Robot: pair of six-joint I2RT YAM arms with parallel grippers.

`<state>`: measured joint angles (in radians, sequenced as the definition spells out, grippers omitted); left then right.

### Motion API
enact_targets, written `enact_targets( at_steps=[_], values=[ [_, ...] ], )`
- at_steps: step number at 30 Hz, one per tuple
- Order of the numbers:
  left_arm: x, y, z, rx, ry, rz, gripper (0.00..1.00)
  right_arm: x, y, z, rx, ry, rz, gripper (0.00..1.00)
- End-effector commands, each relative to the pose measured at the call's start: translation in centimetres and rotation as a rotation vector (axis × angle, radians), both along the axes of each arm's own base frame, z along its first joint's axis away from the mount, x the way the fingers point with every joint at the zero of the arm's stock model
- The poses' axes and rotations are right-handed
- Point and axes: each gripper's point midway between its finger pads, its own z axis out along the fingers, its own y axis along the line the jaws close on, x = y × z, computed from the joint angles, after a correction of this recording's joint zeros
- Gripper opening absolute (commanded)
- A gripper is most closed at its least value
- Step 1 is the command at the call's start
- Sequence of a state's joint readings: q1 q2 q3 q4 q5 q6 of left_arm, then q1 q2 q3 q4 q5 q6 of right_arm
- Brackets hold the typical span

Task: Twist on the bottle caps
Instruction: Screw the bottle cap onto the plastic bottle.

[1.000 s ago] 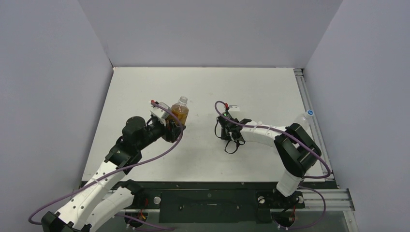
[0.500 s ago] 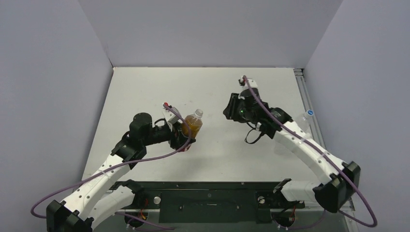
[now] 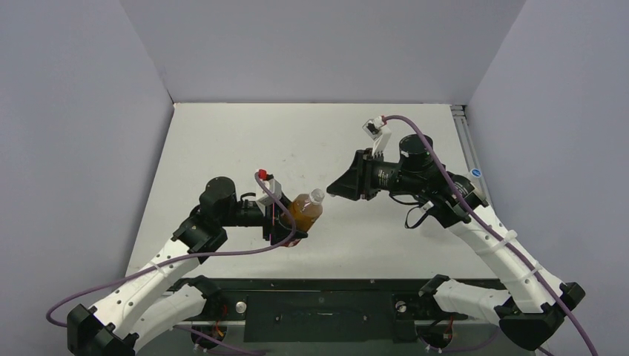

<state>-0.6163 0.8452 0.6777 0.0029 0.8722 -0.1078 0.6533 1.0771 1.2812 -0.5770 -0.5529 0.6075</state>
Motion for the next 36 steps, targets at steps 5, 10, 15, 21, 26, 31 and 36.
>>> enact_targets(
  at_steps=[5,10,15,21,26,31,36],
  values=[
    [-0.6,-0.7,2.0,-0.044,-0.096,-0.064,0.11,-3.5,1.4,4.6,0.148,-0.034,0.156,0.00],
    [-0.8,-0.5,2.0,-0.047,-0.107,-0.063,0.10,-4.0,1.3,5.2,0.173,-0.038,0.165,0.00],
    [-0.9,-0.6,2.1,-0.049,-0.108,-0.061,0.09,-4.3,1.4,5.6,0.195,-0.037,0.177,0.00],
    [-0.9,-0.6,2.0,-0.047,-0.109,-0.059,0.08,-4.9,1.5,6.2,0.203,-0.043,0.188,0.00],
    [-1.0,-0.9,2.4,-0.050,-0.116,-0.071,0.08,-5.1,2.0,4.8,0.147,-0.029,0.209,0.00],
    [-1.2,-1.2,2.0,-0.035,-0.111,-0.085,0.08,-5.0,2.3,4.5,0.116,-0.039,0.213,0.00],
    [-1.0,-1.4,1.6,-0.014,-0.107,-0.074,0.06,-5.0,2.3,3.8,0.066,-0.037,0.216,0.00]
  ],
)
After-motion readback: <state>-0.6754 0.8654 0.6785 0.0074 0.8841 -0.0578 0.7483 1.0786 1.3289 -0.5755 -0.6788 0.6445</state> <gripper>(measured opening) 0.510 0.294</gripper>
